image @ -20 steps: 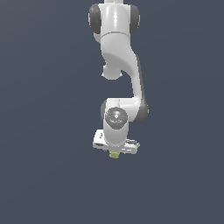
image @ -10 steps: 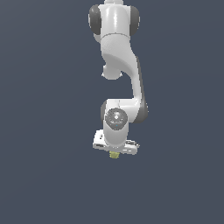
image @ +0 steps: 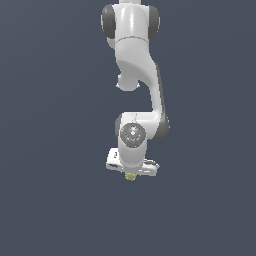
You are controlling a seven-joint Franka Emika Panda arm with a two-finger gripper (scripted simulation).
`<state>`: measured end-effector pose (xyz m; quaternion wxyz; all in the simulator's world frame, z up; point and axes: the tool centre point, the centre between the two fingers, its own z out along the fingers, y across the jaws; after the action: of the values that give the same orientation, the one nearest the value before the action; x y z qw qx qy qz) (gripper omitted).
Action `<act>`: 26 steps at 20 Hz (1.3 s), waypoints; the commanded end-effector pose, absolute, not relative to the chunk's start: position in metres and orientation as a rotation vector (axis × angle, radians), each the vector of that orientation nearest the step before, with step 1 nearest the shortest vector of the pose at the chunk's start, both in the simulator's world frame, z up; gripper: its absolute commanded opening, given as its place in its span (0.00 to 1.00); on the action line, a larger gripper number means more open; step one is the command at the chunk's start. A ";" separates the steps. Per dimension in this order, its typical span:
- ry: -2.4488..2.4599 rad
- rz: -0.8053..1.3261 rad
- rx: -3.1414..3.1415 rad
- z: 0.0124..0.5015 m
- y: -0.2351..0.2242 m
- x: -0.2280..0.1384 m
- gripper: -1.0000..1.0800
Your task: Pick up the object and move it to a goal position.
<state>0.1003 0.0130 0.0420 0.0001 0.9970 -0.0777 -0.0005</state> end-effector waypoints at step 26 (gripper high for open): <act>-0.245 0.000 3.133 0.209 -0.001 0.017 0.00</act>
<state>0.0237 0.0000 0.1970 -0.0002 0.9970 -0.0779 0.0001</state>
